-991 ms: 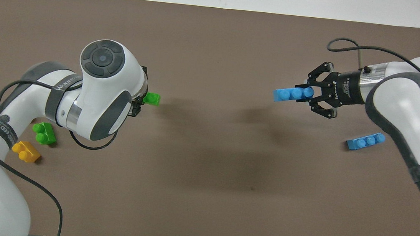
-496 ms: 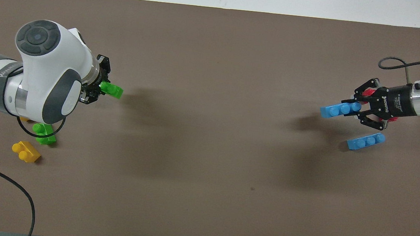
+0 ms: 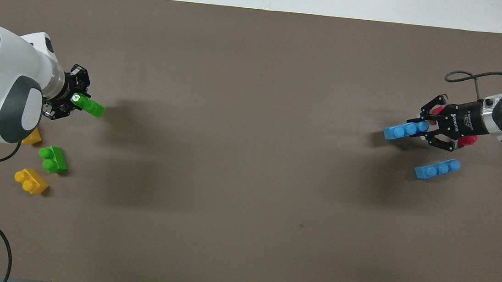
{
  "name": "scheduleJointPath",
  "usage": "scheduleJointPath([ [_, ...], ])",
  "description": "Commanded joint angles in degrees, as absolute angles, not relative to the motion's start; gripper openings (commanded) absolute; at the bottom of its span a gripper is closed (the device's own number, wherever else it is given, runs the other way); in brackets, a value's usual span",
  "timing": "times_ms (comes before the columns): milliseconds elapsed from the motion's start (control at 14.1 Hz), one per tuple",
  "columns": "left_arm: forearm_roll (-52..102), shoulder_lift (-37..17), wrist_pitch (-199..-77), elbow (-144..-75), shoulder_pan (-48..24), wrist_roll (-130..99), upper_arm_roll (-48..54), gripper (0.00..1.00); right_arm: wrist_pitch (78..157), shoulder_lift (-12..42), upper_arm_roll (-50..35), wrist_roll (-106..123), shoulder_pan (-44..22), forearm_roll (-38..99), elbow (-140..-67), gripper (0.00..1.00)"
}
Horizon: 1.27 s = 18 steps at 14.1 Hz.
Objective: Remove green block with left arm and hold with right
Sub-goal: 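Carry the green piece toward the green bricks while the right gripper carries the blue piece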
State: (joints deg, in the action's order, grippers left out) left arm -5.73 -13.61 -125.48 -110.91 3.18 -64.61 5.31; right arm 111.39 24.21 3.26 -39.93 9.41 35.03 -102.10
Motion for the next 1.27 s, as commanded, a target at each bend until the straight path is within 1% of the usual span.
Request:
scheduleJointPath([
  [0, -5.54, -11.34, -127.96, -114.43, 6.41, -58.47, 5.98, 0.0, 112.75, 26.36, 2.64, -37.62, 11.16, 34.36, -100.63, 0.0],
  [425, -5.54, -12.13, -131.39, -115.22, 8.96, -52.22, 5.89, 0.0, 115.4, 26.37, 2.72, -37.71, 12.04, 34.54, -102.74, 0.0],
  [637, -5.54, -13.71, -132.19, -115.49, 9.32, -51.24, 5.89, 0.0, 115.93, 26.37, 2.72, -38.05, 12.04, 34.63, -103.09, 0.0],
  [708, -5.54, -14.15, -132.71, -115.49, 9.4, -50.54, 5.8, 0.0, 116.28, 26.37, 2.72, -38.06, 12.04, 34.63, -103.1, 0.05],
  [779, -5.54, -14.24, -133.5, -115.75, 9.75, -49.67, 5.89, 0.0, 116.71, 26.37, 2.72, -38.06, 12.04, 34.63, -103.1, 0.29],
  [920, -5.54, -14.5, -134.29, -116.1, 9.93, -48.61, 5.89, 0.0, 116.54, 26.37, 2.72, -38.23, 12.04, 34.63, -102.83, 0.62],
  [991, -5.54, -14.59, -134.47, -116.1, 10.11, -47.73, 5.89, 0.0, 116.54, 26.37, 2.64, -38.41, 12.04, 34.63, -102.57, 0.74],
  [1204, -5.54, -15.64, -135.96, -116.1, 10.2, -47.29, 5.8, 0.0, 116.02, 25.23, 2.64, -38.76, 11.87, 34.54, -101.52, 0.77],
])
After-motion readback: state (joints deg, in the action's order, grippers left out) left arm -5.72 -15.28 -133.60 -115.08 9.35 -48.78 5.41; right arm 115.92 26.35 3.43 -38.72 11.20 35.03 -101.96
